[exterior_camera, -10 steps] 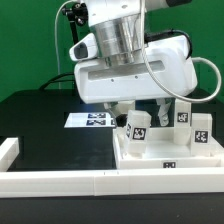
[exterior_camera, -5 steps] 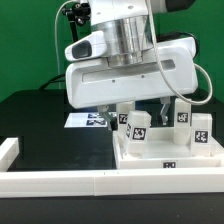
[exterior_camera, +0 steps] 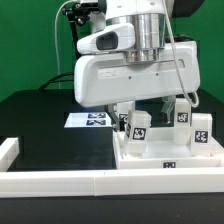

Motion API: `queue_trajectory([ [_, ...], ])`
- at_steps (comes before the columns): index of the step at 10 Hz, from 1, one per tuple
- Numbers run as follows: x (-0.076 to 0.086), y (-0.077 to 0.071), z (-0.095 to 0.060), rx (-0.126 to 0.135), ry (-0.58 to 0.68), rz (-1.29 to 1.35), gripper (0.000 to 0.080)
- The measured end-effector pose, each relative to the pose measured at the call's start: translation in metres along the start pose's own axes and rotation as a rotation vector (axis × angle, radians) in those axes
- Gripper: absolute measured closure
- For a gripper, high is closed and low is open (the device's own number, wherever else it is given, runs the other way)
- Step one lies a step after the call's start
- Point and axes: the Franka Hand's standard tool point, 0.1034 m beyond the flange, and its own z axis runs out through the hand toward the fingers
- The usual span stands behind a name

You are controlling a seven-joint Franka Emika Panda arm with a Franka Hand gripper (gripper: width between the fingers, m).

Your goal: Assemble square table

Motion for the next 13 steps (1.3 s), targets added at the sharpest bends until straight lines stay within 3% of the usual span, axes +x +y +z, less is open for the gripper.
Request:
queue_trajectory([
  [3,-0.0012,0.0056,-0.0009,0.001,0.000,-0.018,0.0177],
  [5,-0.0012,0.0060,-0.0010,0.001,0.001,-0.017,0.0510],
  [10,-0.0013,0.0063,-0.0010,0.000,0.001,-0.006,0.0509],
  [13,-0.0016,0.0073,-0.0010,0.005,0.005,0.189,0.0509],
])
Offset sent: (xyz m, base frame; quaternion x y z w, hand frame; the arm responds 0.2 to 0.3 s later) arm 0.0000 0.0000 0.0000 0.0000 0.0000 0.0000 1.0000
